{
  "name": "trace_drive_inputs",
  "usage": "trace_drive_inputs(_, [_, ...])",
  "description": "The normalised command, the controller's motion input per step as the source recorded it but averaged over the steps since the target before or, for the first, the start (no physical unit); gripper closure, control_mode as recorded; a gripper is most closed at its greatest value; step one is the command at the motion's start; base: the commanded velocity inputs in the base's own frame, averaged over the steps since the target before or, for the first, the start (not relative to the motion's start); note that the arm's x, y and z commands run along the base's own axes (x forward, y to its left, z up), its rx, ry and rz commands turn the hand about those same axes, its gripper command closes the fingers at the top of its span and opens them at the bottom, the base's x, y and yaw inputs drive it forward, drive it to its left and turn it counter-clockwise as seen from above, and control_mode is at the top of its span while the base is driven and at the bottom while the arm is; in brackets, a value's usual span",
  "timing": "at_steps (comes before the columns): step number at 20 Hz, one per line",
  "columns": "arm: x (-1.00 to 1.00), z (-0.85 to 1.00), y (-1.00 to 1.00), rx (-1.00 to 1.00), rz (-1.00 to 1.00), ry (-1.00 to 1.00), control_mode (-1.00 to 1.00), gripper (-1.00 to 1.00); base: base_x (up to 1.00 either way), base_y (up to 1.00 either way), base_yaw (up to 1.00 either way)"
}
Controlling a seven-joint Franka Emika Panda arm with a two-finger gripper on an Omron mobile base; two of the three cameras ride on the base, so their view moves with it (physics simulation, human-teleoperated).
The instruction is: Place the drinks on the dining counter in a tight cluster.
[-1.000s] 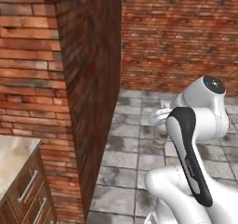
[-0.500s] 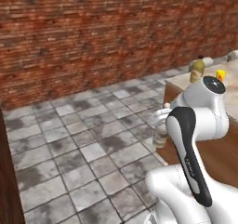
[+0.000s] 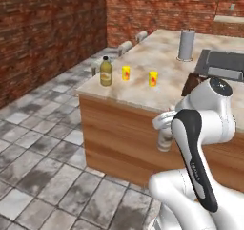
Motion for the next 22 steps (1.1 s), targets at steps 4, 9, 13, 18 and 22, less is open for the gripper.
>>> trace_drive_inputs(4, [0.0, 0.0, 0.0, 0.0, 0.0, 0.0, 1.0, 1.0, 0.91, 0.8, -0.68])
trace_drive_inputs(9, [0.0, 0.0, 0.0, 0.0, 0.0, 0.0, 1.0, 1.0, 1.0, 1.0, -0.51])
trace_drive_inputs(13, [0.0, 0.0, 0.0, 0.0, 0.0, 0.0, 1.0, 1.0, 1.0, 0.95, -0.54])
trace_drive_inputs(18, [0.0, 0.0, 0.0, 0.0, 0.0, 0.0, 1.0, 1.0, 0.81, 0.96, -0.63])
trace_drive_inputs(22, [0.0, 0.0, 0.0, 0.0, 0.0, 0.0, 1.0, 1.0, 0.76, 0.95, -0.52])
